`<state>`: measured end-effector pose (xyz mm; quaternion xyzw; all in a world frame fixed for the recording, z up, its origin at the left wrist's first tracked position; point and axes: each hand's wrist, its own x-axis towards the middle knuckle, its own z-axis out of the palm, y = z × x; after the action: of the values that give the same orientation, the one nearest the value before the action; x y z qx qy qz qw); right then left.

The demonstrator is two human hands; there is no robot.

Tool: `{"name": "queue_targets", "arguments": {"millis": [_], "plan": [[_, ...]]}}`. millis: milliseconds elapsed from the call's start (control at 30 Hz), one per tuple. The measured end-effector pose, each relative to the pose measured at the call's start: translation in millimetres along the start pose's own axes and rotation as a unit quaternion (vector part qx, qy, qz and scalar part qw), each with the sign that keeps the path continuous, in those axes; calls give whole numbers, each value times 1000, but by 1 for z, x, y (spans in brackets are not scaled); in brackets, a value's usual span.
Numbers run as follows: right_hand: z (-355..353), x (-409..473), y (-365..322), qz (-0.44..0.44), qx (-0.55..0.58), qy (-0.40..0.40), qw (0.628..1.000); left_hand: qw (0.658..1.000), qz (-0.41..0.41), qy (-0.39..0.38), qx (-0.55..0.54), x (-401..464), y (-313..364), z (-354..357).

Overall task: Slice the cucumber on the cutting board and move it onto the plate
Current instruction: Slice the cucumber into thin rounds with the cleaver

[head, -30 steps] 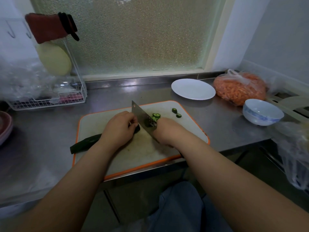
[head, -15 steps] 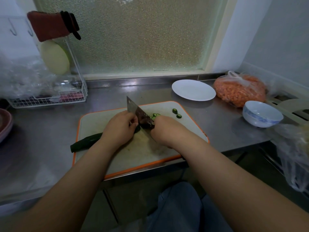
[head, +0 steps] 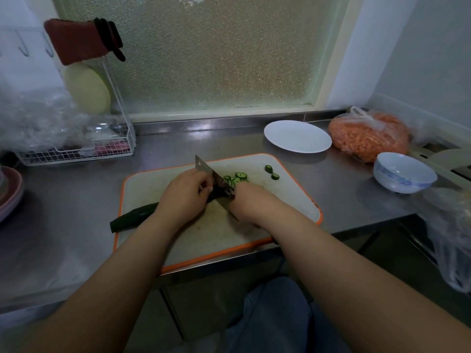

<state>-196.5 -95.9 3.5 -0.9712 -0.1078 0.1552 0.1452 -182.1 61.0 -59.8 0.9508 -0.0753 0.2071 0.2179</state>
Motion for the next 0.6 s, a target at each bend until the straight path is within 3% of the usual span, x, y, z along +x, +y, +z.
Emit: {"name": "queue_targets", "arguments": {"millis": [267, 600], "plan": [[-7, -5, 3, -8, -10, -20, 1000, 1000, 6, -4, 9, 0, -3, 1], [-21, -21, 1, -45, 13, 16, 999, 1000, 1, -2, -2, 0, -3, 2]]}}
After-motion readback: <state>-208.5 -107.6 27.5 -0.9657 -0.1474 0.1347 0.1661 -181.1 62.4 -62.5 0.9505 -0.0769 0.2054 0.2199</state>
